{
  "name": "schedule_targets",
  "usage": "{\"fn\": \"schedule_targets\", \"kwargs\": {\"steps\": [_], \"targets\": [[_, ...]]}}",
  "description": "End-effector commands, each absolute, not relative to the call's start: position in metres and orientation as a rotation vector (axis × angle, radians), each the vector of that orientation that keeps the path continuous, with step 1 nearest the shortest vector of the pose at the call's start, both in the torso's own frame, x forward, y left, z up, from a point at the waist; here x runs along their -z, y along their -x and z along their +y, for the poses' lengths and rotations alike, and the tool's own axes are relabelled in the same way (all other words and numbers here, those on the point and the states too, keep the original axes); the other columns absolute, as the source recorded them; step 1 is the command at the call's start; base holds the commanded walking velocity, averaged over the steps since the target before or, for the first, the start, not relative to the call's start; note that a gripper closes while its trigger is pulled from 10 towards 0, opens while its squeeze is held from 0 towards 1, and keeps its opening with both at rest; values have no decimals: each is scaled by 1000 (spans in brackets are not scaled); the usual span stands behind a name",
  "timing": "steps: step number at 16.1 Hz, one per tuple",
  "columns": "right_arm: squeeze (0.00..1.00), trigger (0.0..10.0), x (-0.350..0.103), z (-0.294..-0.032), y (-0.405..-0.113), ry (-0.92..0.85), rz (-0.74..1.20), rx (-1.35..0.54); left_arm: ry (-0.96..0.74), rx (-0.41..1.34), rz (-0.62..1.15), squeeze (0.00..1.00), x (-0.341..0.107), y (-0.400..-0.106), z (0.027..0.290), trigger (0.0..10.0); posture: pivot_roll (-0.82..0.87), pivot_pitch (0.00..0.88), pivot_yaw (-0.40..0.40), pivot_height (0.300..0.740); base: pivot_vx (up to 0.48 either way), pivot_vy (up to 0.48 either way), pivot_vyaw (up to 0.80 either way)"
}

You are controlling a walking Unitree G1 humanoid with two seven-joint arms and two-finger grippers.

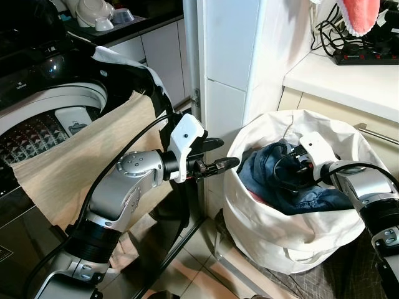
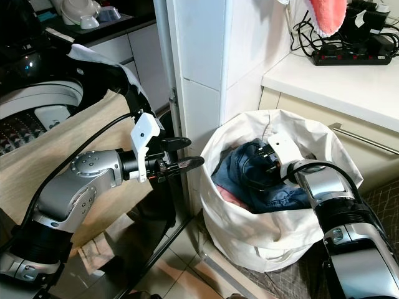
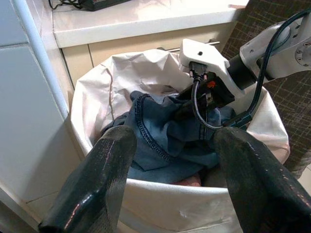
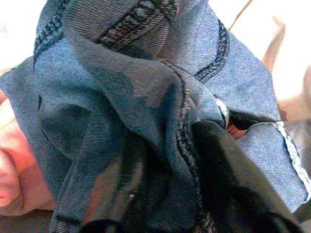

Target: Clothes washing

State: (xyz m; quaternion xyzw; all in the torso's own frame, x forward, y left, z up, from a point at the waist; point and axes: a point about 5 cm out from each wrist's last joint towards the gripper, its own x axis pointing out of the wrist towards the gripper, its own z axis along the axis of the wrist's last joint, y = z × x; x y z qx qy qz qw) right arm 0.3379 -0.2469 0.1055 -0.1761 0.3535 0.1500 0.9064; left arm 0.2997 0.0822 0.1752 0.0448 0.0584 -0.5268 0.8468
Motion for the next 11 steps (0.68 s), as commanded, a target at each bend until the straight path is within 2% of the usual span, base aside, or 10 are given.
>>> {"fn": "schedule_targets", "kwargs": {"steps": [1, 7, 11], "targets": [[0, 0, -112, -246, -342, 361, 712, -313, -111, 1100, 116, 0, -180, -301, 83, 10000, -69, 0, 82, 740, 0, 0, 0], [0, 0, -120, -244, -344, 333, 685, -335, -121, 1093, 116, 0, -179, -302, 83, 10000, -71, 0, 79, 740, 0, 0, 0], [0, 0, -138, -244, -346, 152, 609, -373, -134, 1078, 112, 0, -179, -304, 83, 10000, -71, 0, 74, 740, 0, 0, 0]]}}
